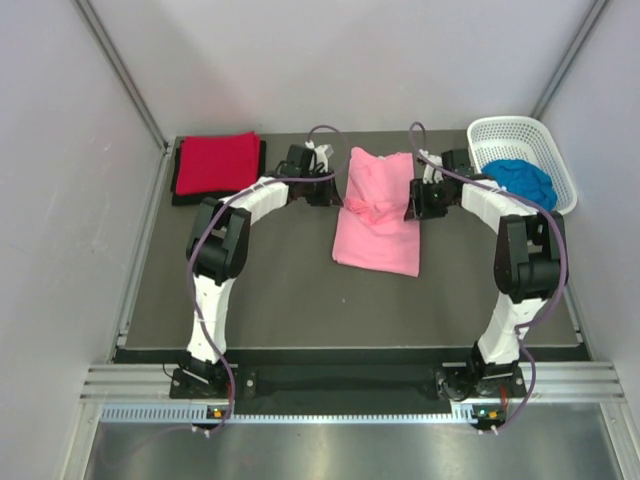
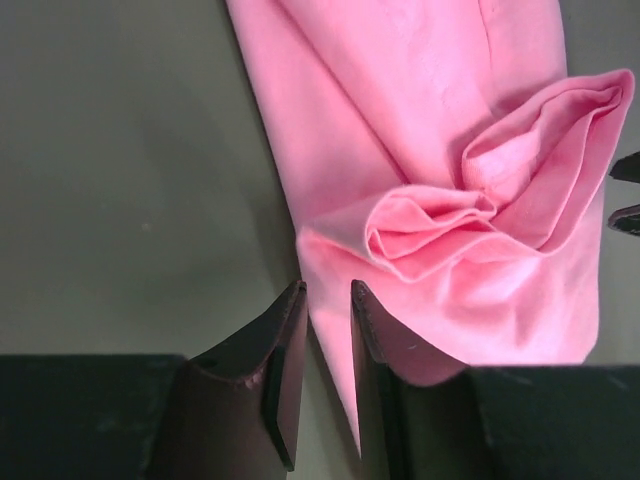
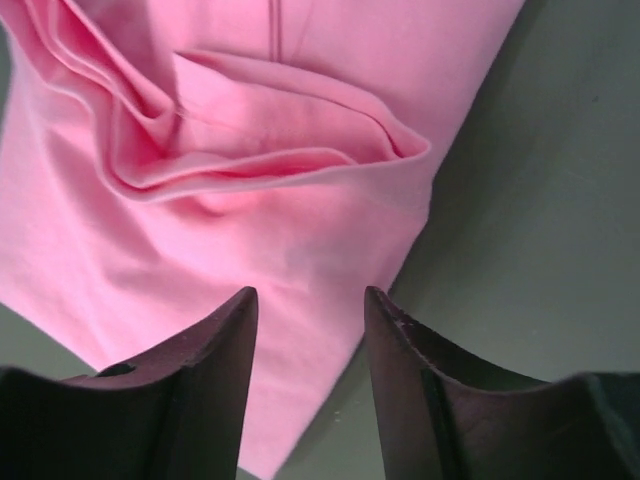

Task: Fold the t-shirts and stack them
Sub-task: Fold the tshirt

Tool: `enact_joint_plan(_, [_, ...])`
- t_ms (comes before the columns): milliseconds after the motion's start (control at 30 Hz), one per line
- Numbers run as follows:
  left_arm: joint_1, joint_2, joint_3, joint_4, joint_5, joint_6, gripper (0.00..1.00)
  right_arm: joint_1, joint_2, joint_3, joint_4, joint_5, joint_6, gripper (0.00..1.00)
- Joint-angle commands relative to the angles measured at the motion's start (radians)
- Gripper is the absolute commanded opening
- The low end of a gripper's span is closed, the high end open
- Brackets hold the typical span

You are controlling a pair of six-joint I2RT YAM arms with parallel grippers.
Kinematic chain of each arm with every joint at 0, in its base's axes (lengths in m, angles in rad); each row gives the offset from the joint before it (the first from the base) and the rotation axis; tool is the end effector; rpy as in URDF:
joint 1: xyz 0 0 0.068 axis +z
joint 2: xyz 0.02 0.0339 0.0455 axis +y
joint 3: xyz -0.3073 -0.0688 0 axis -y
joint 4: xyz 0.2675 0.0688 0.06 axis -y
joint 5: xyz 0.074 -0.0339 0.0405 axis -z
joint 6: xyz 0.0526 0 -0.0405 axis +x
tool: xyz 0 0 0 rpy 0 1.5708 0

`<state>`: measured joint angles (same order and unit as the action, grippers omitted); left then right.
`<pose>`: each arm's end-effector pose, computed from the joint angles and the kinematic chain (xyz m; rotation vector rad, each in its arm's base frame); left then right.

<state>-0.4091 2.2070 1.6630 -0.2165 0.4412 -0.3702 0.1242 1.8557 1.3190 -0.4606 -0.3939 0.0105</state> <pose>0.4962 -0.2396 0.1898 0.2781 2.4003 -0.8908 0.4276 0.0737 0.2202 -0.2938 2.5299 0.5566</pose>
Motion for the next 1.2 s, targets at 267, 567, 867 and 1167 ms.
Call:
enact_joint_plan(267, [0.001, 0.074, 0.123, -0.043, 0.044, 0.172, 0.32, -0.104, 0.111, 0.181, -0.061, -0.166, -0.176, 0.52])
enact_joint_plan(567, [0.001, 0.102, 0.179, -0.052, 0.057, 0.221, 0.36, -0.104, 0.177, 0.261, -0.133, -0.223, -0.242, 0.53])
enact_joint_plan(867, [0.001, 0.122, 0.188, -0.047, 0.076, 0.246, 0.37, -0.101, 0.214, 0.298, -0.144, -0.28, -0.271, 0.53])
enact_joint_plan(1167, [0.001, 0.14, 0.199, -0.023, 0.125, 0.277, 0.41, -0.103, 0.246, 0.312, -0.115, -0.312, -0.271, 0.5])
